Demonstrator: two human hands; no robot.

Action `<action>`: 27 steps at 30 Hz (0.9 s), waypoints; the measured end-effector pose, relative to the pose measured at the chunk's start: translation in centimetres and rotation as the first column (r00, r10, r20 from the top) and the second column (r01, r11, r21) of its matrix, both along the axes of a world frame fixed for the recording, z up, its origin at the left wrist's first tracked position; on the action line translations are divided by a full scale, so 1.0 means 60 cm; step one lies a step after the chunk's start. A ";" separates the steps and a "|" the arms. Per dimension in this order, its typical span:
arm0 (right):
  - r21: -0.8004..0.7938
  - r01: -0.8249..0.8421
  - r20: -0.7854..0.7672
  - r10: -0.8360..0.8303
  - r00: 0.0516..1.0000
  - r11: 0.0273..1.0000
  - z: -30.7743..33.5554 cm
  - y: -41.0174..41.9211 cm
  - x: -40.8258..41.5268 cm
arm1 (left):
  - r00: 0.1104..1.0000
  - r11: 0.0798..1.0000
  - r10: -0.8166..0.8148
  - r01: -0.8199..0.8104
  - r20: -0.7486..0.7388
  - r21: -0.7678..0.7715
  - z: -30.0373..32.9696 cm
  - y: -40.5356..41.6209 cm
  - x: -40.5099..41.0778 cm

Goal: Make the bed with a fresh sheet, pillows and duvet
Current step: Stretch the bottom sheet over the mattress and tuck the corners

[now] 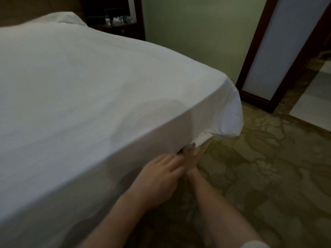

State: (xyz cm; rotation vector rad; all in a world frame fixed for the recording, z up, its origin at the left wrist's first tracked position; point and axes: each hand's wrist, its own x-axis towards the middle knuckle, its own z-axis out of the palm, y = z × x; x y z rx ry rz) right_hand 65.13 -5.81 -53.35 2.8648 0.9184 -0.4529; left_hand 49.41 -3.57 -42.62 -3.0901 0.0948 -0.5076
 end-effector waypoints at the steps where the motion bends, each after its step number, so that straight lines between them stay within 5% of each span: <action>1: -0.048 -0.001 0.035 0.003 0.999 0.999 -0.005 -0.010 -0.007 | 0.996 0.990 0.080 -0.085 -0.051 -0.111 -0.040 -0.015 -0.040; 3: -0.058 -0.090 0.175 0.099 0.980 0.994 0.010 -0.033 -0.045 | 0.952 0.912 0.271 -0.301 -0.141 -0.280 -0.121 -0.026 -0.114; 7: 0.282 -0.433 0.162 0.403 0.901 0.856 0.019 -0.067 -0.146 | 0.819 0.735 0.548 -0.569 -0.170 -0.369 -0.190 -0.017 -0.199; 18: 0.231 -0.399 0.324 0.317 0.891 0.887 -0.008 -0.024 -0.184 | 0.780 0.674 0.526 -0.625 -0.338 -0.393 -0.203 0.008 -0.217; 23: 0.086 -0.384 0.223 0.358 0.907 0.919 0.029 -0.031 -0.190 | 0.757 0.680 0.536 -0.649 -0.374 -0.340 -0.190 0.015 -0.215; 27: 0.230 -0.468 0.213 0.425 0.880 0.853 0.019 -0.077 -0.228 | 0.703 0.631 0.600 -0.709 -0.382 -0.315 -0.176 0.000 -0.242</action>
